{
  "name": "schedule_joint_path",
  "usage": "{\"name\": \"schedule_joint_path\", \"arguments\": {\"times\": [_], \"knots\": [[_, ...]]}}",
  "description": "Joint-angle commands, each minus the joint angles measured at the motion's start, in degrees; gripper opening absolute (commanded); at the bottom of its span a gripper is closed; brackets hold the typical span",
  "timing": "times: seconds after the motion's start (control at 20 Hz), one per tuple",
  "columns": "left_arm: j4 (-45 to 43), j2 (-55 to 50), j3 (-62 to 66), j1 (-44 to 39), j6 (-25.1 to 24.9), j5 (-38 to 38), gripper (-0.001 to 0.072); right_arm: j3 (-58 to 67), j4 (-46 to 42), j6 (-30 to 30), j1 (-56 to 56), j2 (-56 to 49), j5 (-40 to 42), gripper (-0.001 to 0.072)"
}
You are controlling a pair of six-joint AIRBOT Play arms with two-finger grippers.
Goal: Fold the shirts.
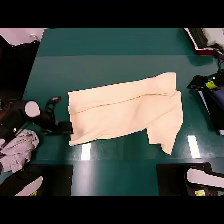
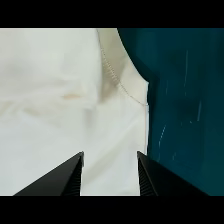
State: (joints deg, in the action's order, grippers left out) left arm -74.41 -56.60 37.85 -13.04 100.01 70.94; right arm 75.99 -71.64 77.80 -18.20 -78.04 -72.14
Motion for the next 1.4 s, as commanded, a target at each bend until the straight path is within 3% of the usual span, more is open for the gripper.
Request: {"name": "schedule_joint_path", "arguments": {"times": [0.0,0.2,0.35,0.5,0.6,0.7,1.0,1.35], "knots": [[5.38,2.14,-6.78,-3.41,0.83,-4.35,0.0664,-0.02,0.09,-0.04,1.86,0.61,-0.48,0.0403],[4.94,2.08,-7.67,-8.04,3.76,-6.91,0.0663,-0.02,0.07,-0.04,3.74,0.63,-0.57,0.0403],[4.83,2.08,-7.67,-8.15,2.86,-5.7,0.0226,-0.02,-0.02,-0.04,3.63,0.63,-2.45,0.0403],[4.83,2.08,-7.67,-8.15,2.32,-5.68,0.0028,-0.04,0.0,-0.04,2.08,0.63,-7.48,0.0402],[2.89,2.1,-7.54,-8.15,0.33,-5.77,0.0027,-0.07,-0.17,-0.04,0.46,0.63,-13.46,0.0387],[-4.28,2.1,-5.51,-8.15,1.86,-4.55,0.0027,-2.4,-0.15,1.6,-1.46,1.75,-17.86,0.0386],[-12.81,2.1,4.35,-8.15,2.82,-4.42,0.0028,-25.46,-0.15,3.39,-1.16,11.74,-13.16,0.0383],[-12.41,2.08,4.66,-8.15,3.1,-2.78,0.0028,-39.74,-0.09,3.85,2.01,15.54,-5.86,0.0384]]}}
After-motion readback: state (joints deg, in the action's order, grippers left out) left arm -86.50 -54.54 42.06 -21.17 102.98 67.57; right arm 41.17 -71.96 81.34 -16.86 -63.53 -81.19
